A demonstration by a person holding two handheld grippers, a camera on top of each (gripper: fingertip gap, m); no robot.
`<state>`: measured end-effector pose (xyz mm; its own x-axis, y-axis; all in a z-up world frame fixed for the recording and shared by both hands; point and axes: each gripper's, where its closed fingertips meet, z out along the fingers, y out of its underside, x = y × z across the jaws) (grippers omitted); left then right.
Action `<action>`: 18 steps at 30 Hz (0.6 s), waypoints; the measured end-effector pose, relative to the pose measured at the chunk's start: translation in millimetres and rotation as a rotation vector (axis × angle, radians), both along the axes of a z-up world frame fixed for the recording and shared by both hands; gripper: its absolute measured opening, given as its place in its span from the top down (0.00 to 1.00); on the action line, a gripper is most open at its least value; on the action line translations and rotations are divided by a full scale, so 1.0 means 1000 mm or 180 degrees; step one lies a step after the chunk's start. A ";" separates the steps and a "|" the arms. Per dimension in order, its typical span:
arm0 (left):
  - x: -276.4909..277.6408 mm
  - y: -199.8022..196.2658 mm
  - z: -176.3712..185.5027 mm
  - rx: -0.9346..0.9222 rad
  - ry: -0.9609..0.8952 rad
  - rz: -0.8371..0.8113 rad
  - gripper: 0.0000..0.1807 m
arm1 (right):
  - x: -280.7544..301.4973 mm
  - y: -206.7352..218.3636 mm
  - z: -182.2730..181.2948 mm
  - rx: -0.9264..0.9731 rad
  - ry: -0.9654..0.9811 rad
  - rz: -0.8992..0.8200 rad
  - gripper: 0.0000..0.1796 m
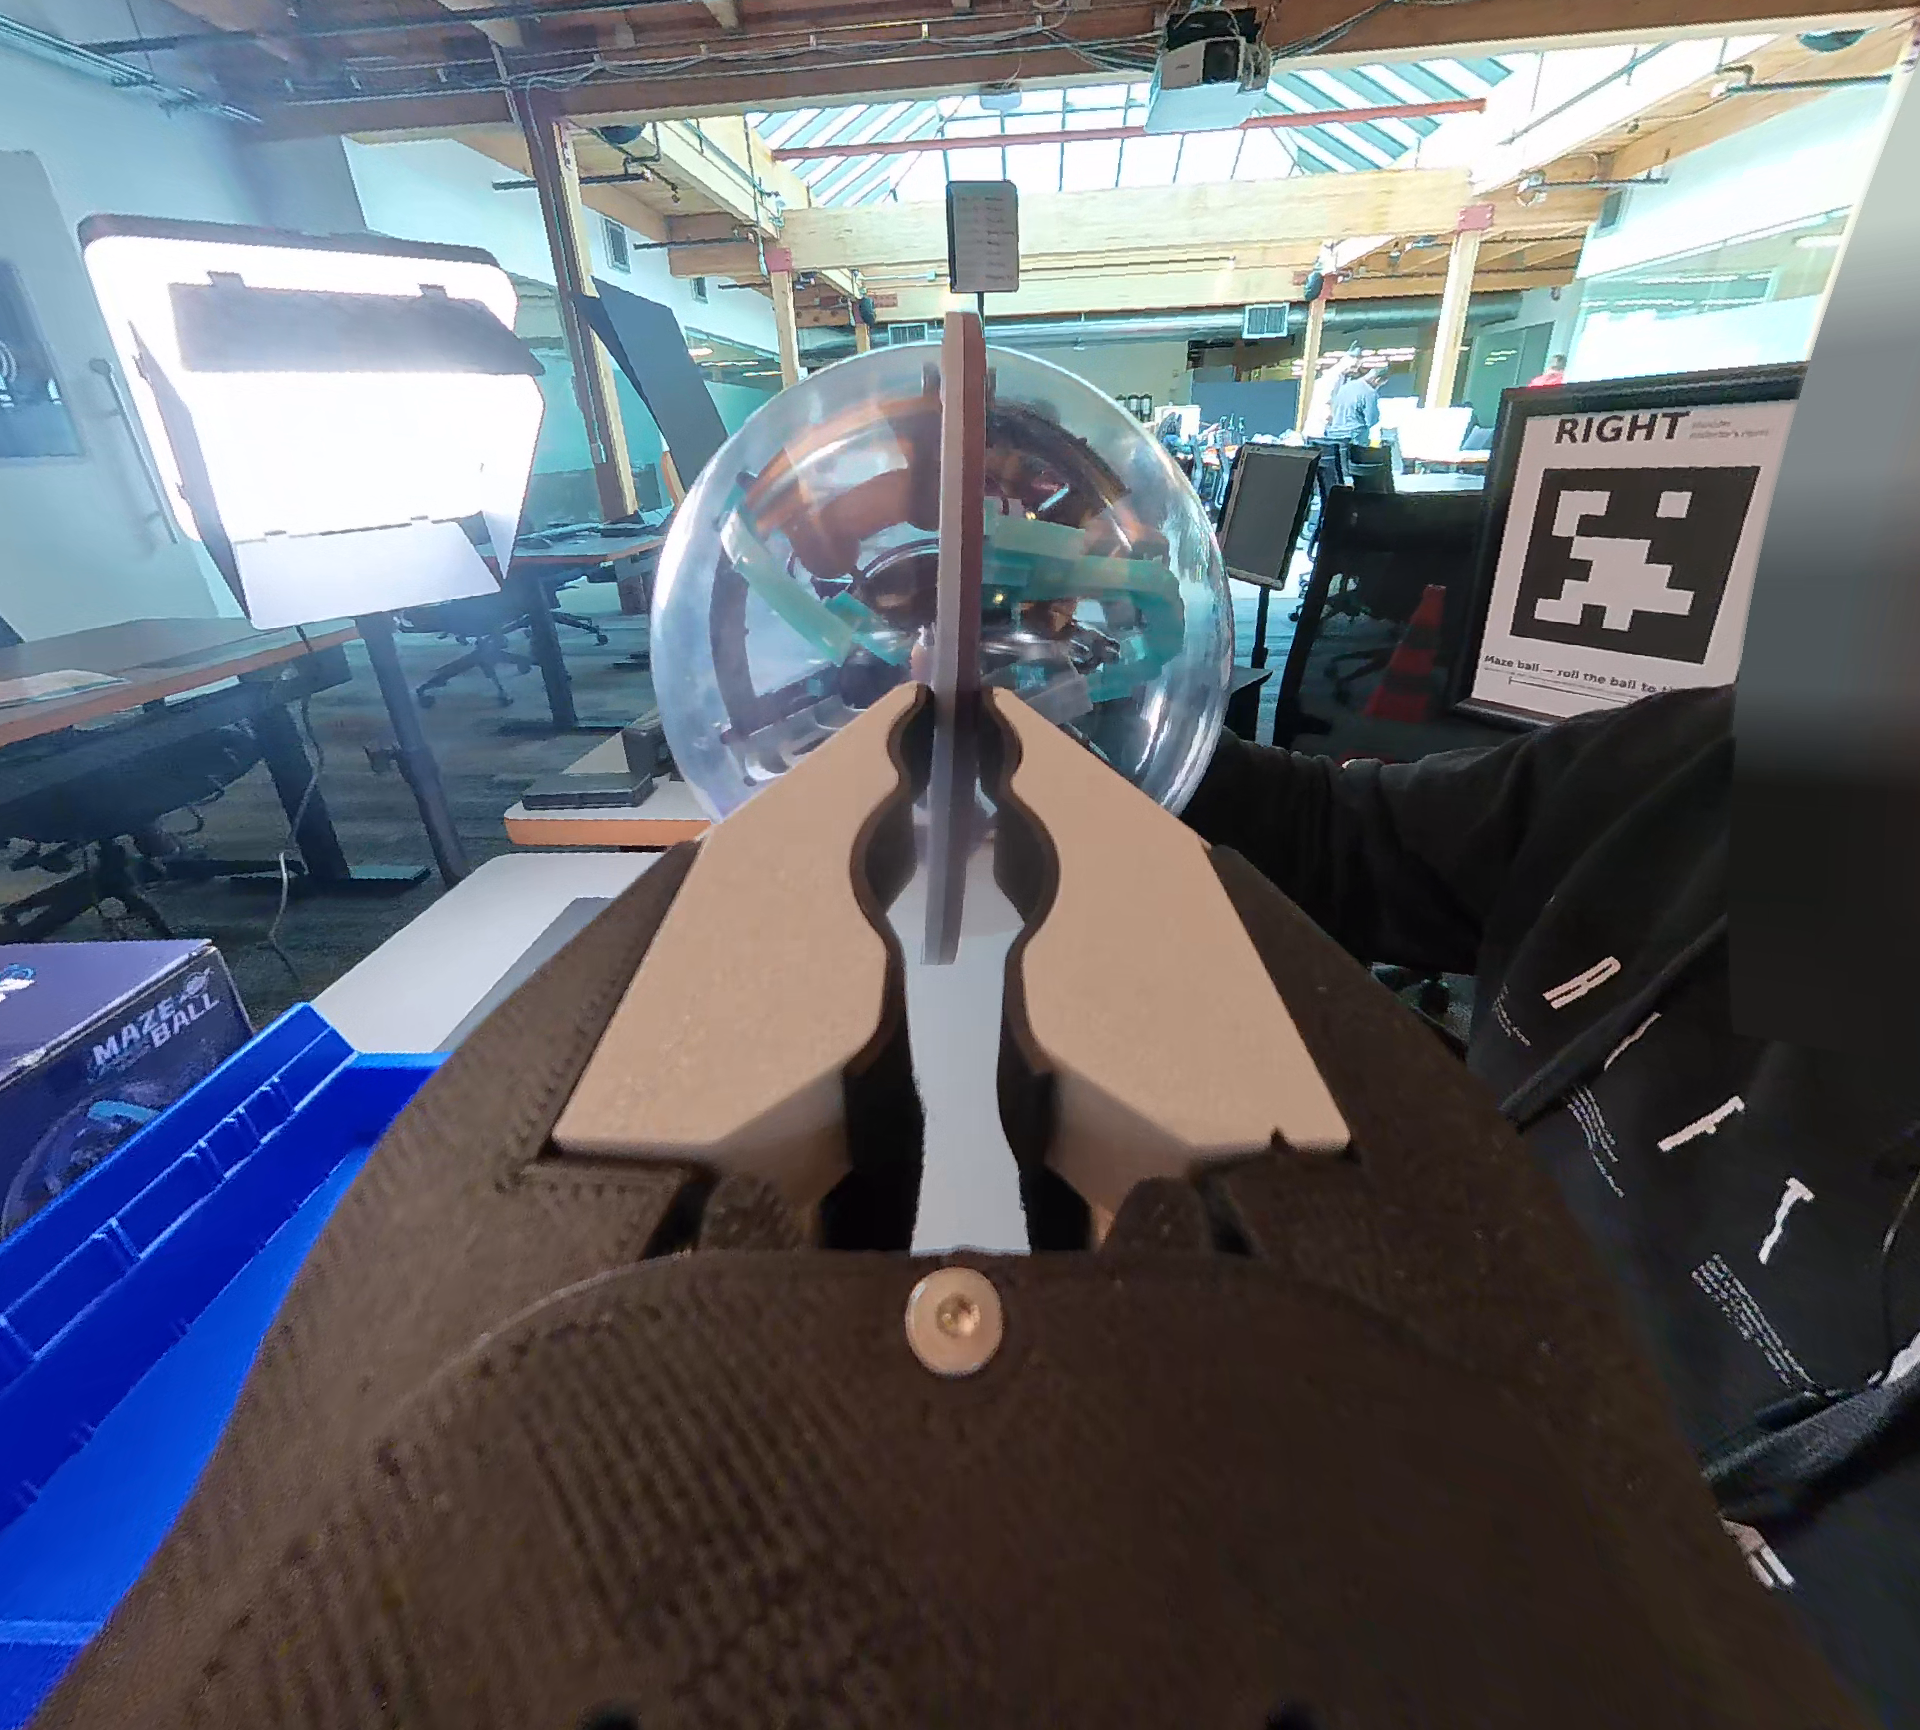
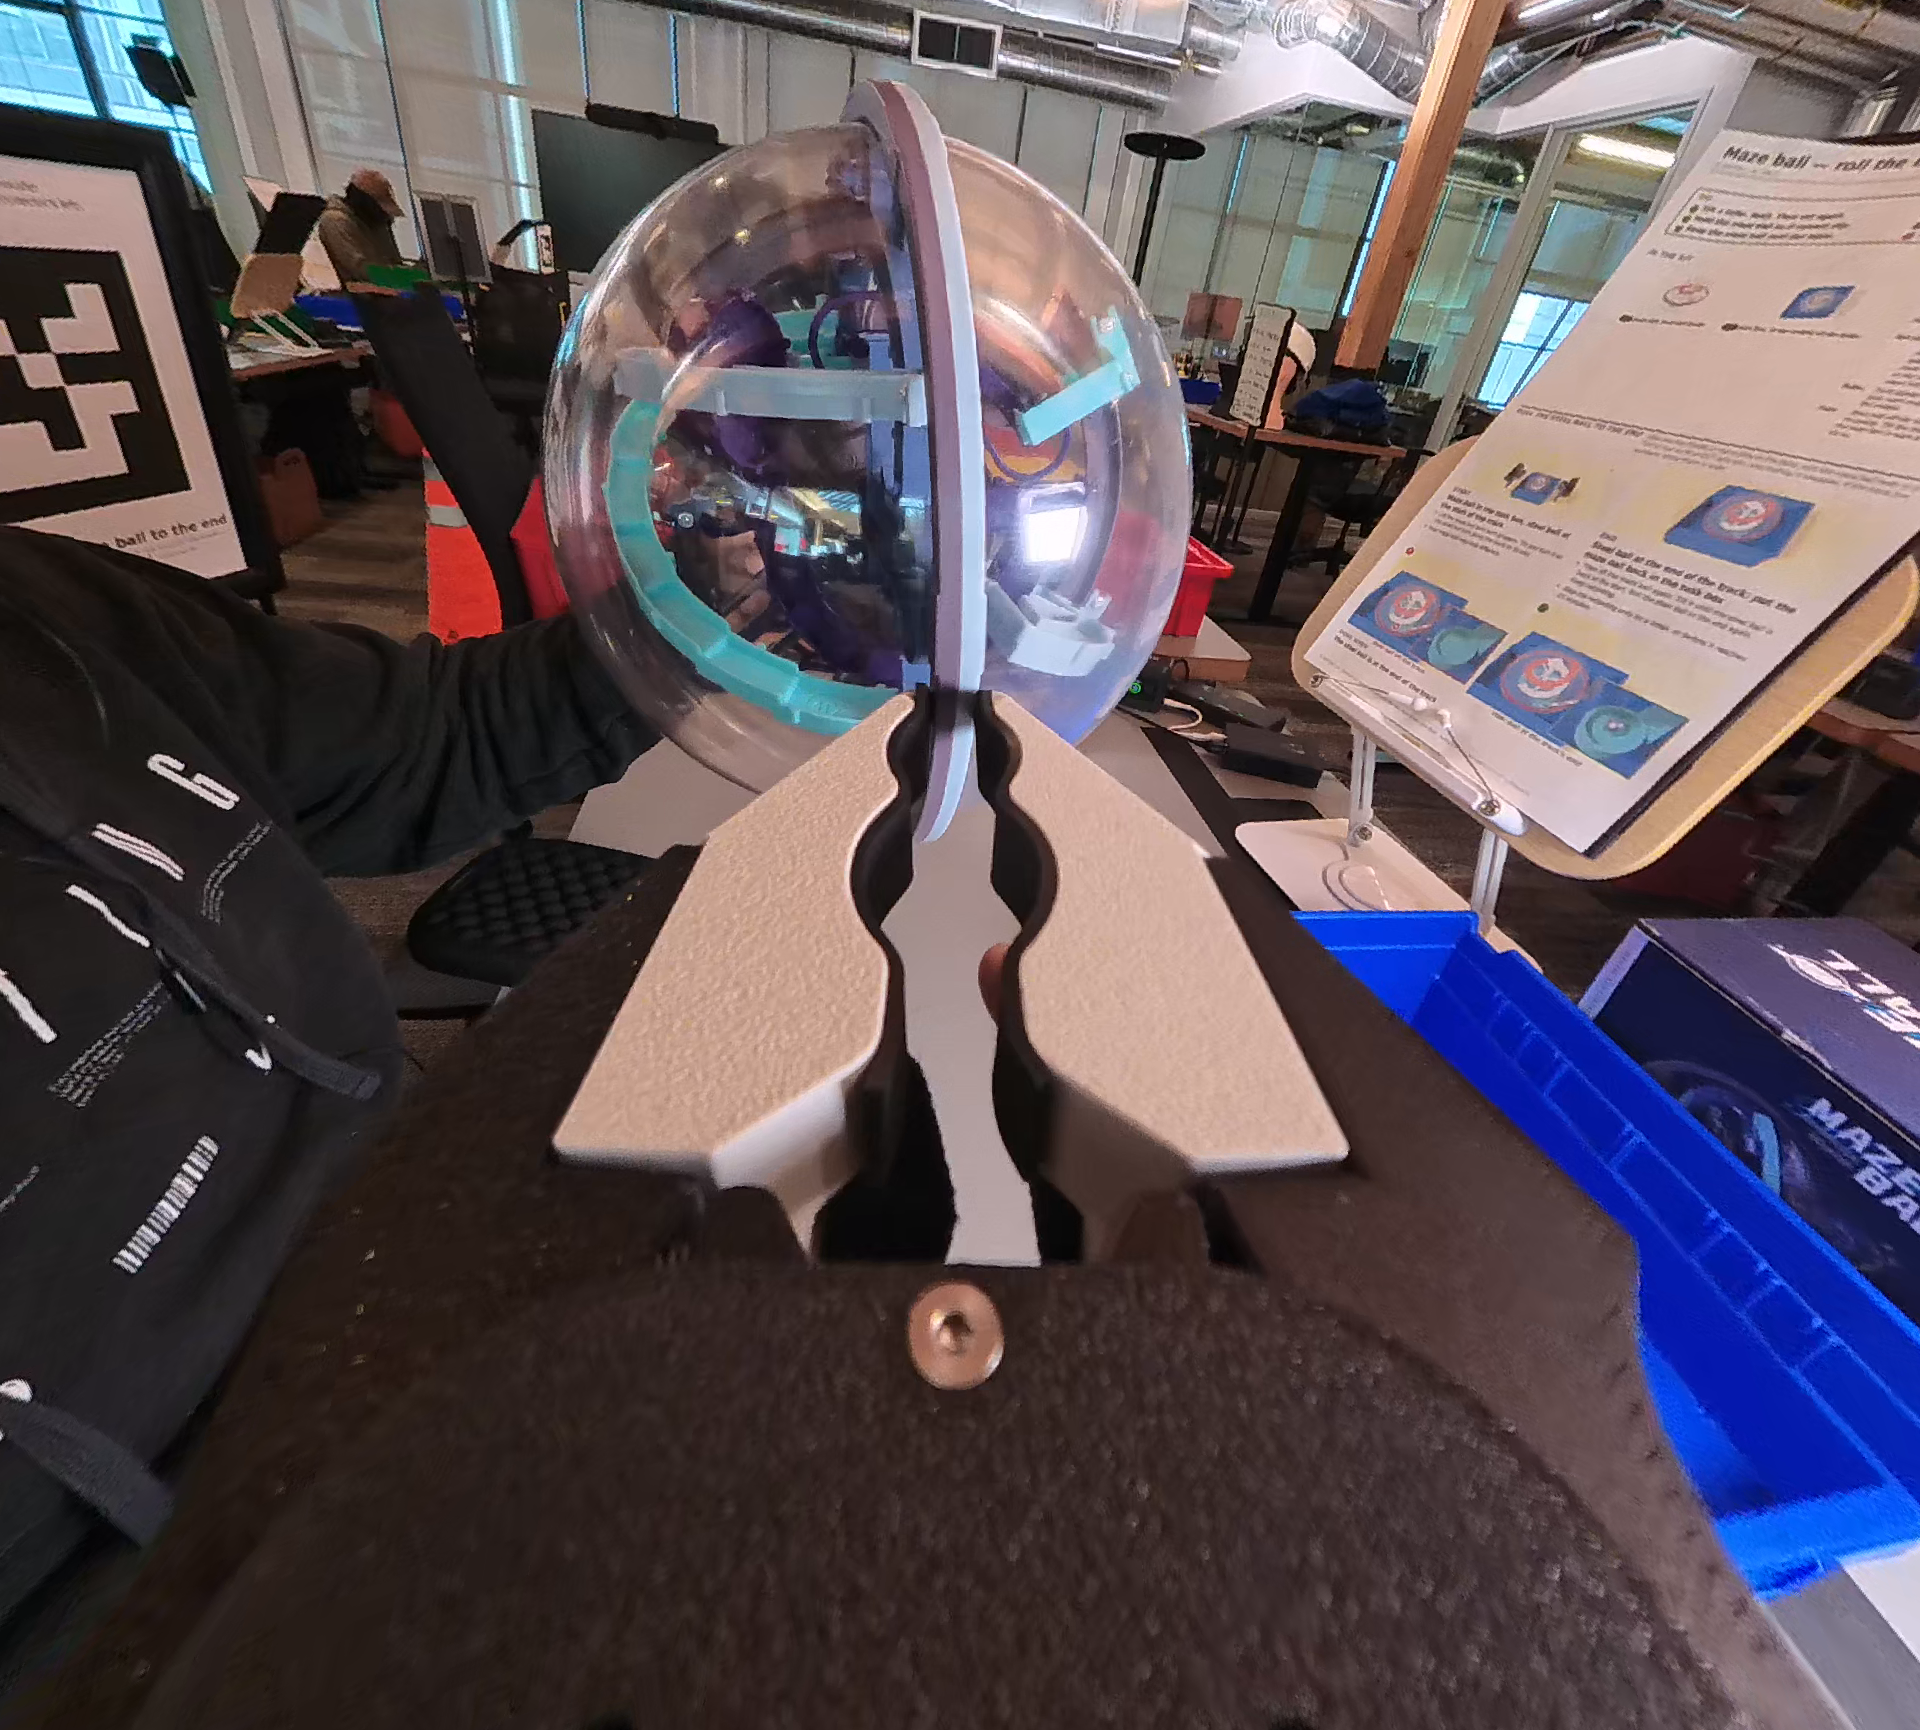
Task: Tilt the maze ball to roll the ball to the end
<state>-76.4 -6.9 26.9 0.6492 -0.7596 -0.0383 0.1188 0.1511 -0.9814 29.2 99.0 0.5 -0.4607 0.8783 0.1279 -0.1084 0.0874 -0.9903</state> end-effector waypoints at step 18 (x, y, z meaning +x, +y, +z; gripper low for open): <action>0.007 -0.008 0.014 0.0136 0.0304 0.0058 0.96 | -0.002 0.000 0.010 0.0086 0.0226 -0.0032 0.96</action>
